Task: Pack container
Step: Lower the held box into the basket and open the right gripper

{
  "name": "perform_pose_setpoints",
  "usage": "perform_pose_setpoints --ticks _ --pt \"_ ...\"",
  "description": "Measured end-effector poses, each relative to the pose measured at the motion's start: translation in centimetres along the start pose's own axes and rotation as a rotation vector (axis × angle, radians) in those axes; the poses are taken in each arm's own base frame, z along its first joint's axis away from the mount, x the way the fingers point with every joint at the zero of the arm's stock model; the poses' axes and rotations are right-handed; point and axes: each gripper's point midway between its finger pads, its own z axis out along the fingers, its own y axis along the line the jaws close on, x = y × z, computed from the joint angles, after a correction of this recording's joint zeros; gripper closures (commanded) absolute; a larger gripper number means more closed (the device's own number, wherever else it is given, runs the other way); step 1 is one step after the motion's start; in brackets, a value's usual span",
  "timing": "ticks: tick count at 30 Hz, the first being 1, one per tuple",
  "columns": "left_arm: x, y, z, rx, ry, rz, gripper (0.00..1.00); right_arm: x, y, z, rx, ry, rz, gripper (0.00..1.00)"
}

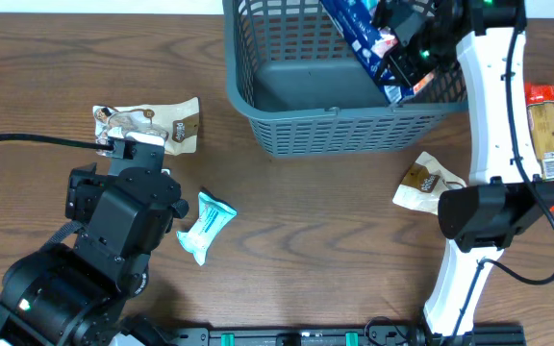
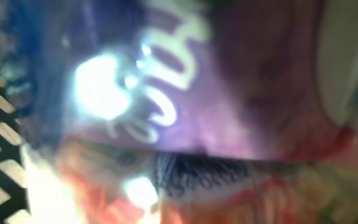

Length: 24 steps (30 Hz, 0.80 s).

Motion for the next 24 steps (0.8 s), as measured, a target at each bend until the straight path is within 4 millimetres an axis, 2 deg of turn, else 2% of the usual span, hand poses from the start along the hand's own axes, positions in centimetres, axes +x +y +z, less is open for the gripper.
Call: perform_pose_setpoints --ticks 1,4,5,7,9,13,20,24 --pt "0.0 0.0 0.0 0.000 0.000 0.000 0.22 0.2 0.0 0.2 -0.002 0.007 -0.003 0.59" --pt "0.0 0.0 0.0 0.000 0.000 0.000 0.22 0.0 -0.2 0.4 0.003 0.001 -0.011 0.53" --pt "0.0 0.0 0.0 0.000 0.000 0.000 0.22 -0.2 -0.3 0.4 0.008 -0.006 -0.013 0.48" --pt "0.0 0.0 0.0 0.000 0.000 0.000 0.22 -0.5 -0.5 0.4 0.014 -0.020 -0.009 0.28" --pt "0.0 0.0 0.0 0.000 0.000 0.000 0.22 -1.0 -0.8 0.4 0.024 -0.038 -0.012 0.13" --pt "0.0 0.0 0.0 0.000 0.000 0.000 0.21 -2.0 -1.4 0.3 0.049 -0.080 -0.006 0.01" --pt "0.0 0.0 0.0 0.000 0.000 0.000 0.21 -4.5 -3.3 -0.2 0.124 -0.184 0.054 0.01" --pt "0.0 0.0 0.0 0.000 0.000 0.000 0.22 -5.8 -5.0 -1.9 0.210 -0.245 0.135 0.01"
